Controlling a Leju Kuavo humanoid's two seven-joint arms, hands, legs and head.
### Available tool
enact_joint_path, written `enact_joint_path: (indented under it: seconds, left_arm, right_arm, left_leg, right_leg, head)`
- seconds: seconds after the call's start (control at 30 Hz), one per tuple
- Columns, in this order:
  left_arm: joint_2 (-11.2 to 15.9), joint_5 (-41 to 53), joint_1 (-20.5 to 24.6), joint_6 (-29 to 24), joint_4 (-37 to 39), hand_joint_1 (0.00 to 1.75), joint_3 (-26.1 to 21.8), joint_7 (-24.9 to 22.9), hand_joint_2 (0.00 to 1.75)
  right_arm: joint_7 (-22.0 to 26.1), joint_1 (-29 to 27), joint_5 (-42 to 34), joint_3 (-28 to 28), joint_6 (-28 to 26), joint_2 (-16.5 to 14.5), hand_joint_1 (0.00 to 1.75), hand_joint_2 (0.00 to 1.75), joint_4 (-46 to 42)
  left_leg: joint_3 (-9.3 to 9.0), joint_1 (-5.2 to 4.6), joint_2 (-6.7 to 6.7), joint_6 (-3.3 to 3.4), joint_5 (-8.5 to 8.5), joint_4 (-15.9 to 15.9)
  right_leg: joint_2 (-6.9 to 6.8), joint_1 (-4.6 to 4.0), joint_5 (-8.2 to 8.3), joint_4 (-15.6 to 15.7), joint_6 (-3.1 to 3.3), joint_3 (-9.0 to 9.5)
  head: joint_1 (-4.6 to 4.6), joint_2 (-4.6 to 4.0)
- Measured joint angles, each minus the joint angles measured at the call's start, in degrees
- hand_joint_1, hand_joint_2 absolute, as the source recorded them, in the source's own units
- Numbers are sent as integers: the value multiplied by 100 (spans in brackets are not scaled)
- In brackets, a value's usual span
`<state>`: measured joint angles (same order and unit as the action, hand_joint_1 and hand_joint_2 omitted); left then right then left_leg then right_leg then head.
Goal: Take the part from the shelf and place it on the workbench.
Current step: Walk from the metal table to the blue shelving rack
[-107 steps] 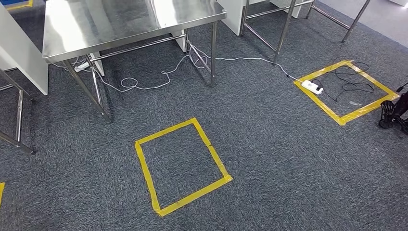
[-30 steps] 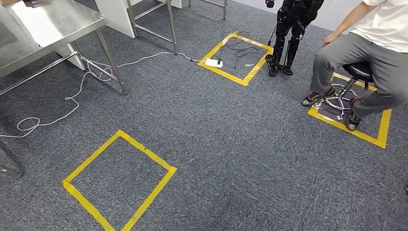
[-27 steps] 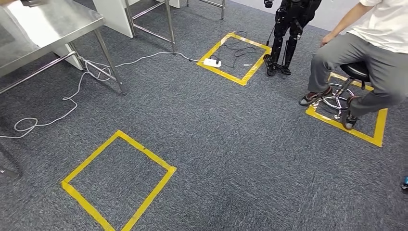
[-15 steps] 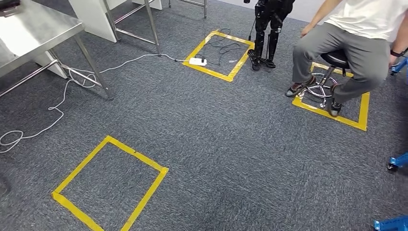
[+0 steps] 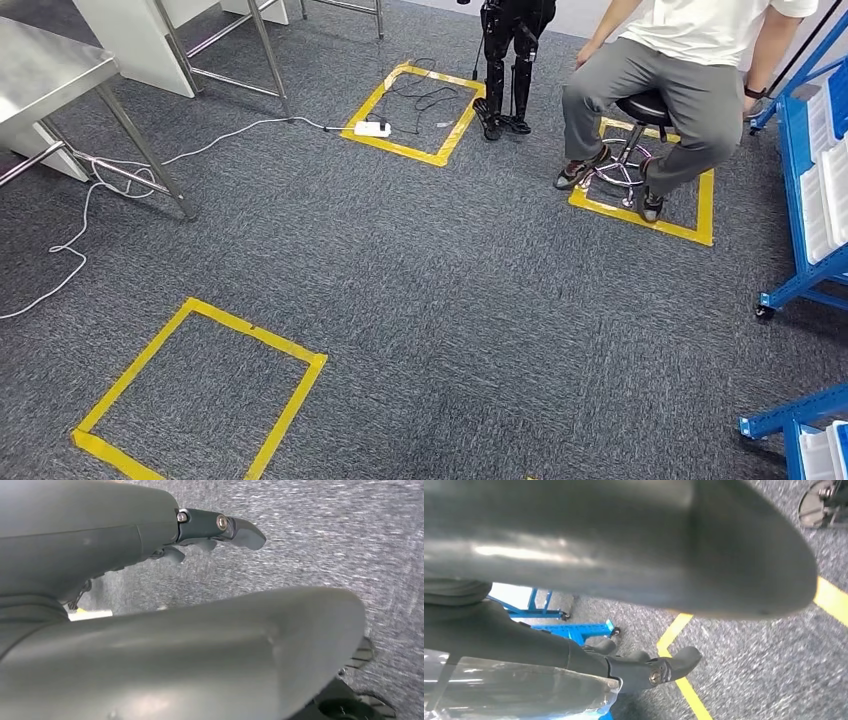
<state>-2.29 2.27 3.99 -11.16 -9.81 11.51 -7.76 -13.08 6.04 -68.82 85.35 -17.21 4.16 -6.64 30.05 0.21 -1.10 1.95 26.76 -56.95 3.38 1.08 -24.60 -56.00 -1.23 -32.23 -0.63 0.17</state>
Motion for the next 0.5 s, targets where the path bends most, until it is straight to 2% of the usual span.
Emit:
enact_joint_path:
  seconds: [0.07, 0.13, 0.17, 0.2, 0.23, 0.27, 0.3, 0.33, 0.37, 0.4, 0.43, 0.5]
  left_arm:
    - [-6, 9, 4, 1, 0, 0, 2, -3, 0]
    - [-8, 17, 3, 2, 0, 0, 3, -4, 0]
    - [-8, 19, 0, 2, 0, 0, 4, -6, 0]
    - [-9, 21, -3, 2, 0, 0, 5, -7, 0]
    - [-13, 22, -4, 2, 0, 0, 7, -8, 0]
    - [-17, 23, -3, 1, 0, 0, 9, -9, 0]
    - [-22, 24, -2, 1, 0, 0, 10, -9, 0]
    - [-26, 26, -2, -2, -1, 0, 11, -9, 0]
    - [-29, 28, -2, -5, -1, 0, 13, -9, 0]
    - [-31, 31, -1, -9, -1, 0, 13, -9, 0]
    - [-31, 34, -1, -13, -1, 0, 14, -9, 0]
    - [-30, 48, 2, -16, -1, 0, 16, -9, 0]
  right_arm:
    - [-1, 2, -1, 1, 1, 6, 0, 0, 0]
    - [-1, 8, -1, 1, 1, 11, 0, 0, 0]
    - [-1, 8, -1, 1, 1, 11, 0, 0, 0]
    - [-1, 5, -1, 1, 1, 14, 0, 0, 0]
    - [-1, 1, -1, 1, 1, 16, 0, 0, 0]
    - [-1, -3, -1, 1, 1, 22, 0, 0, 0]
    - [-1, -5, -1, 2, 1, 28, 0, 0, 0]
    - [-1, 0, 2, 2, 1, 33, 0, 0, 0]
    - [-1, 7, 5, 3, 1, 38, 0, 0, 0]
    - [-1, 14, 10, 3, 1, 39, 0, 0, 0]
    - [-1, 17, 14, 3, 1, 39, 0, 0, 0]
    - [-1, 6, 15, 3, 1, 37, 0, 0, 0]
  left_leg:
    - [-12, 12, 77, 96, -90, 109]
    - [20, 0, 156, 153, -136, 145]
    - [45, -11, 202, 160, -146, 143]
    - [66, -22, 245, 161, -155, 142]
    - [80, -28, 286, 157, -163, 140]
    - [85, -30, 324, 149, -169, 139]
    - [83, -32, 357, 136, -171, 133]
    - [84, -47, 391, 113, -164, 119]
    - [86, -65, 425, 83, -150, 102]
    - [86, -84, 457, 49, -136, 85]
    - [83, -95, 492, 19, -124, 73]
    - [73, -72, 540, -37, -102, 50]
  right_leg:
    - [-119, -16, -141, -253, 15, -160]
    - [-237, -9, -489, -978, 78, -528]
    - [-251, -2, -646, -1383, 80, -717]
    - [-258, 5, -732, -1653, 58, -834]
    - [-267, 10, -732, -1706, 14, -832]
    - [-291, 14, -643, -1484, -40, -684]
    - [-355, 18, -509, -1059, -89, -427]
    - [-464, 15, -385, -590, -113, -157]
    - [-547, 10, -283, -216, -107, 57]
    - [-605, 4, -226, 7, -79, 179]
    - [-612, -6, -203, 80, -43, 198]
    - [-520, 13, -171, 84, 25, 183]
  head:
    - [12, 0]
    - [21, 0]
    - [22, 0]
    - [21, 0]
    - [22, 0]
    - [22, 0]
    - [24, 0]
    - [30, 0]
    - [29, 0]
    - [24, 0]
    - [20, 0]
    - [9, 0]
